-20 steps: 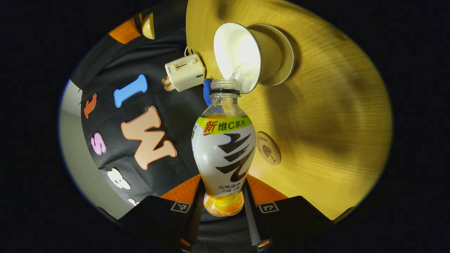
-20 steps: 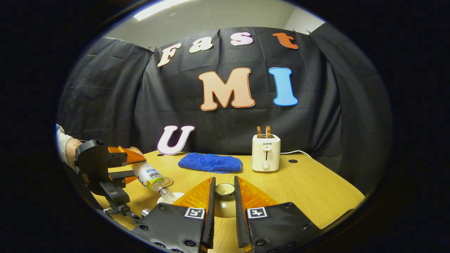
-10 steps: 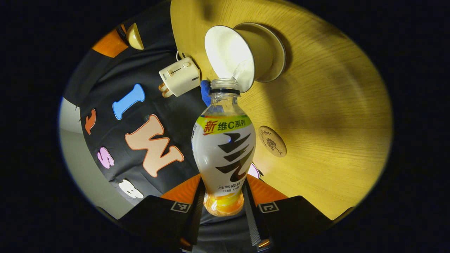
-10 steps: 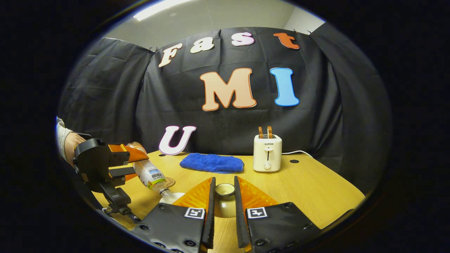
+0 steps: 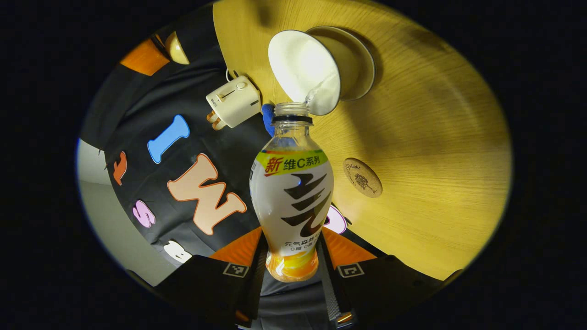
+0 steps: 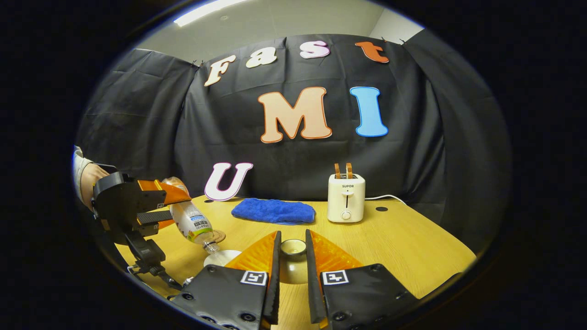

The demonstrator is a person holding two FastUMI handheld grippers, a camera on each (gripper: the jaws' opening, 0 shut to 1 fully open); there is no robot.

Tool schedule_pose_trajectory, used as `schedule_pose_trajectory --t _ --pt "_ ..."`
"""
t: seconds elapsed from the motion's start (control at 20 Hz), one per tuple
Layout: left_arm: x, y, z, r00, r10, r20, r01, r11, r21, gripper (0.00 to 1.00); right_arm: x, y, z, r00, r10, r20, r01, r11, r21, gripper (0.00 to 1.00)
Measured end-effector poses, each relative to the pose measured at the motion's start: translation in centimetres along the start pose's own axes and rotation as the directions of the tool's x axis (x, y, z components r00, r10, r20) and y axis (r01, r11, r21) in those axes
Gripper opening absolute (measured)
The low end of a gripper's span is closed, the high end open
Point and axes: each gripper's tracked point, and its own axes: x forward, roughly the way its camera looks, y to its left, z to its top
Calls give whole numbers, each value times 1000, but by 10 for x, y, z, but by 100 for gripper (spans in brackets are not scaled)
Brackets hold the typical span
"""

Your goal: Open the teacup lid with one hand, grasp the water bottle and pour water into the teacup with the other hand; after pouring, place the water bottle on the coaster and then close the teacup lid.

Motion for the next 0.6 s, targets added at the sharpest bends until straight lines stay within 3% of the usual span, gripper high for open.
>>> schedule_pose_trajectory --t 0.35,0.6 --pt "4 -10 1 996 -76 39 79 993 -88 55 0 -1 -2 1000 1 -6 -1 1000 1 29" --pt "6 -27 6 990 -111 82 128 963 -237 54 1 1 -2 1000 2 -6 -2 1000 -3 29"
